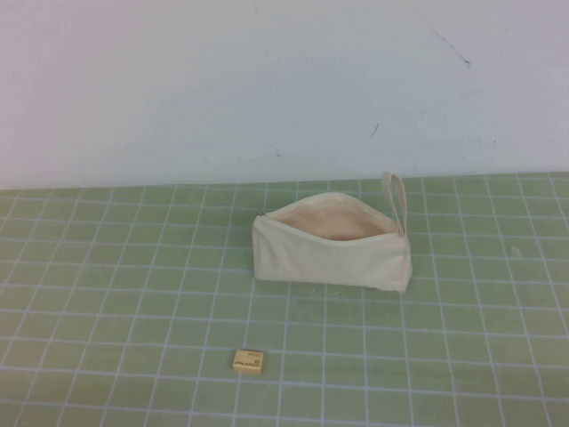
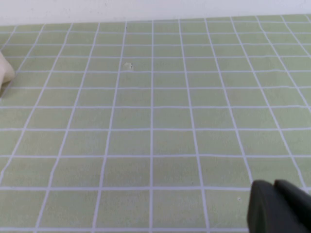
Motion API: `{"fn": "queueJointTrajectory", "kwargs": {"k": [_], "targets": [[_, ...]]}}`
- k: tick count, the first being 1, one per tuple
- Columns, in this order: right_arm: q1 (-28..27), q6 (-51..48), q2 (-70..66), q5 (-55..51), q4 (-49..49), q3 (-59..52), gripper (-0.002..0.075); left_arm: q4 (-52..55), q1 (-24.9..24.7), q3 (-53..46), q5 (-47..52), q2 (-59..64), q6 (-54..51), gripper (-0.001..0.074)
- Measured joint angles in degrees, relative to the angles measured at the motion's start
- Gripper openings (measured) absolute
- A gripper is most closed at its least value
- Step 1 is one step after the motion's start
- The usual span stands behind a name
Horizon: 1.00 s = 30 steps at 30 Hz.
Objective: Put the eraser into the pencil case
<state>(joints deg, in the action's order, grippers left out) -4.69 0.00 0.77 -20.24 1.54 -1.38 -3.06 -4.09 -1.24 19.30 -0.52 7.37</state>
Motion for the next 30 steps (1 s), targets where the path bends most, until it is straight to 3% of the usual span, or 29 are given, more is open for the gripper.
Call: {"fn": "queueJointTrajectory", "kwargs": {"k": [24,30], "targets": [[0.00,0.00,0.00,0.00,0.00,0.00,0.0000,0.37,0.00,0.00,-0.65,0.00,-0.21,-0.0001],[0.00,0.00,0.00,0.00,0.00,0.00,0.0000,0.46,0.00,-0.25,-8.70,0.00,-0.21,-0.0001]]}}
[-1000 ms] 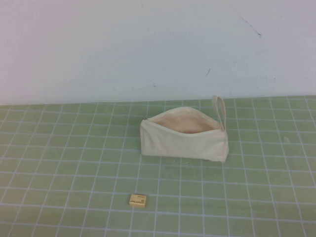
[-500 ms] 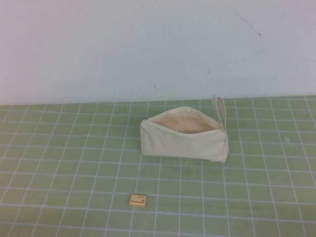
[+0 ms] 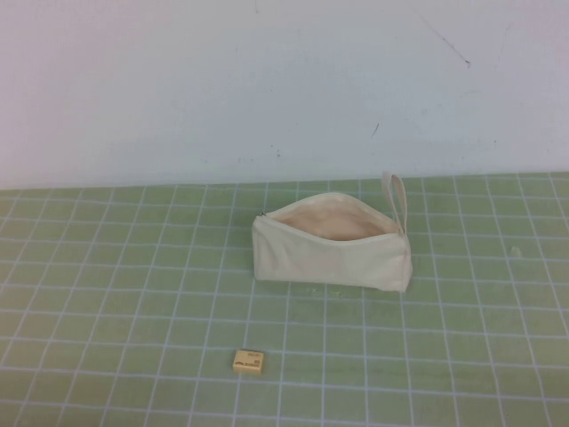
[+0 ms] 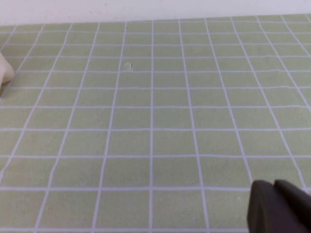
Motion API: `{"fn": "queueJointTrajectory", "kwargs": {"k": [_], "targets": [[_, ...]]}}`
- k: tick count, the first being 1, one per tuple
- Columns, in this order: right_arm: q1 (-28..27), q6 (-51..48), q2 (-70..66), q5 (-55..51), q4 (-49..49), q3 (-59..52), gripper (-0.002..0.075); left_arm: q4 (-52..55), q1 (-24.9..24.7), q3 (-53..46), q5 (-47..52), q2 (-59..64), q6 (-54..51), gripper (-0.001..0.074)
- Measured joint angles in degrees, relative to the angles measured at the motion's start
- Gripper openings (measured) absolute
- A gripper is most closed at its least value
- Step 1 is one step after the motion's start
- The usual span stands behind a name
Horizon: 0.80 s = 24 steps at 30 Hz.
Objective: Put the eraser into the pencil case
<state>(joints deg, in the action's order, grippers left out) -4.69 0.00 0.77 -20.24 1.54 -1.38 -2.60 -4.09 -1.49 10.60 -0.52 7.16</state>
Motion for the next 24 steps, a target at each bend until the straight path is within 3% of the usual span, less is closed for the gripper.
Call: {"fn": "queueJointTrajectory", "kwargs": {"k": [11,15,17,19,24], "targets": [[0.00,0.00,0.00,0.00,0.00,0.00,0.0000,0.00,0.00,0.00,-33.59,0.00,1.59,-0.0001],[0.00,0.00,0.00,0.00,0.00,0.00,0.0000,-0.46,0.00,0.00,-40.22,0.00,1.61,-0.0001],[0.00,0.00,0.00,0.00,0.00,0.00,0.0000,-0.76,0.00,0.61,-38.45,0.00,1.50,-0.0001],[0.00,0.00,0.00,0.00,0.00,0.00,0.0000,-0.79,0.04,5.89,-26.20,0.00,0.09,-0.0001],[0.00,0.00,0.00,0.00,0.00,0.00,0.0000,-0.79,0.13,17.56,-13.38,5.42,-5.82,-0.0001]]}}
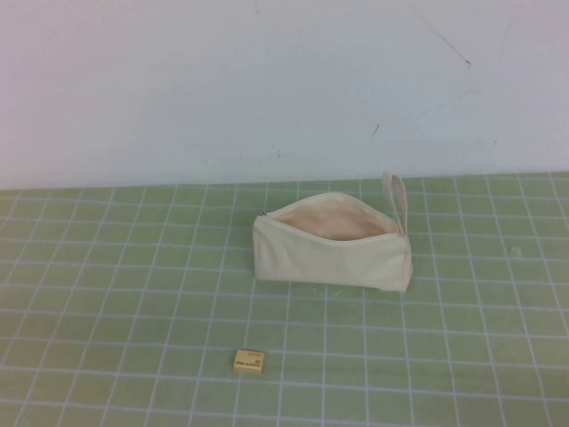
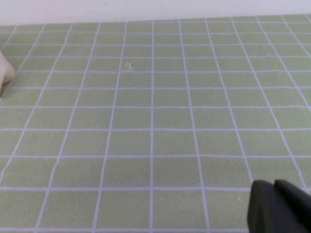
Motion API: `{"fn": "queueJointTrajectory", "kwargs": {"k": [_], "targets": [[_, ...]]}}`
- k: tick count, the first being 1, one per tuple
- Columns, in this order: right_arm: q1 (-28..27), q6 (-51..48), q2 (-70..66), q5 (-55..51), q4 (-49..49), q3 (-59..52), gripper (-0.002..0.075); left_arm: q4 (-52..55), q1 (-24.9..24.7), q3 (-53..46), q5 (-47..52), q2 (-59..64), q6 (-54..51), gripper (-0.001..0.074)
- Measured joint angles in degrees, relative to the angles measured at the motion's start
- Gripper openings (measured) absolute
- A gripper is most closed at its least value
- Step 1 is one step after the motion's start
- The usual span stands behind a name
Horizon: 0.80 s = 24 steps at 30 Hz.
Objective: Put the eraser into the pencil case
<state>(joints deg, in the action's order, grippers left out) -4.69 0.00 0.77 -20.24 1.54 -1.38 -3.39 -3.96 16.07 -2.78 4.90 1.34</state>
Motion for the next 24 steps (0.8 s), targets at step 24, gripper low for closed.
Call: {"fn": "queueJointTrajectory", "kwargs": {"k": [24], "targets": [[0.00,0.00,0.00,0.00,0.00,0.00,0.0000,-5.93,-3.48,32.14,32.06,67.64,-5.14,-0.0001]]}}
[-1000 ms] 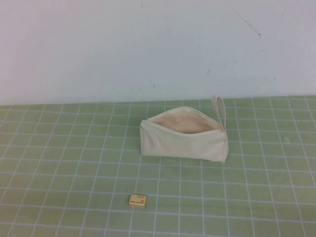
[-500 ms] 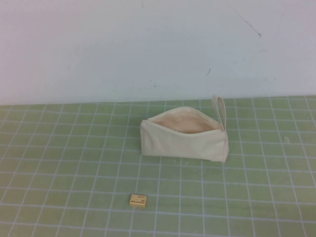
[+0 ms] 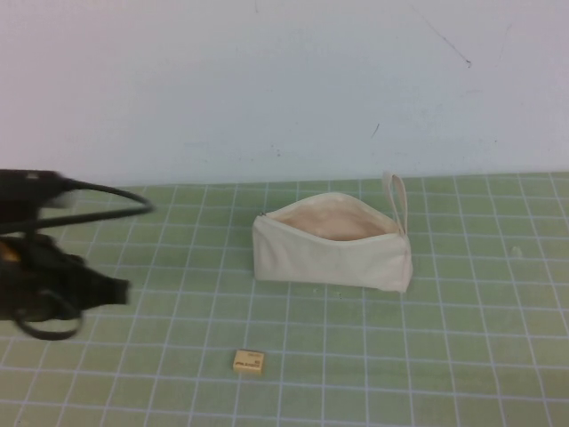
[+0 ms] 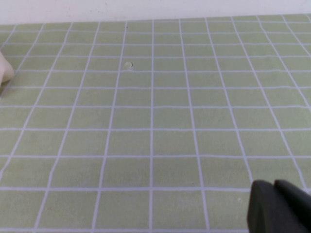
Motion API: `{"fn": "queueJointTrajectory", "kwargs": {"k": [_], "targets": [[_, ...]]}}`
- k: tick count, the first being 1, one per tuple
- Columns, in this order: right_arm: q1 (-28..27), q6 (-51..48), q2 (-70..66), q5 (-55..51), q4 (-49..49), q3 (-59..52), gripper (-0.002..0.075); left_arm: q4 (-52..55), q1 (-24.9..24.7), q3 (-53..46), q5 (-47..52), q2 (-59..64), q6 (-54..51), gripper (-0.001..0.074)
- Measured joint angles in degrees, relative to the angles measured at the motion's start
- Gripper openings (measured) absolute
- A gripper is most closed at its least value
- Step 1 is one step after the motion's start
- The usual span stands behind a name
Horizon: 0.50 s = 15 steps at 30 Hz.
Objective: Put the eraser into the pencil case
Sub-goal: Pick up the eraser from the table
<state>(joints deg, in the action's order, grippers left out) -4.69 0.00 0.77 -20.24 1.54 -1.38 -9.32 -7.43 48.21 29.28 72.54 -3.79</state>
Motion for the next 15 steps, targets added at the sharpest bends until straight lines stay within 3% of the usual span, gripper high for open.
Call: {"fn": "queueJointTrajectory", "kwargs": {"k": [5,10,12,15], "targets": [[0.00,0.00,0.00,0.00,0.00,0.00,0.0000,-0.42,-10.19,3.10,0.22,7.90,1.33,-0.0001],[0.00,0.00,0.00,0.00,0.00,0.00,0.0000,-0.69,-16.66,7.24,0.85,15.58,4.68,0.0014],[0.00,0.00,0.00,0.00,0.00,0.00,0.0000,-0.69,-18.25,8.98,1.53,18.51,5.27,0.0068],[0.00,0.00,0.00,0.00,0.00,0.00,0.0000,-0.69,-20.18,12.17,3.55,22.10,5.67,0.0208]]}}
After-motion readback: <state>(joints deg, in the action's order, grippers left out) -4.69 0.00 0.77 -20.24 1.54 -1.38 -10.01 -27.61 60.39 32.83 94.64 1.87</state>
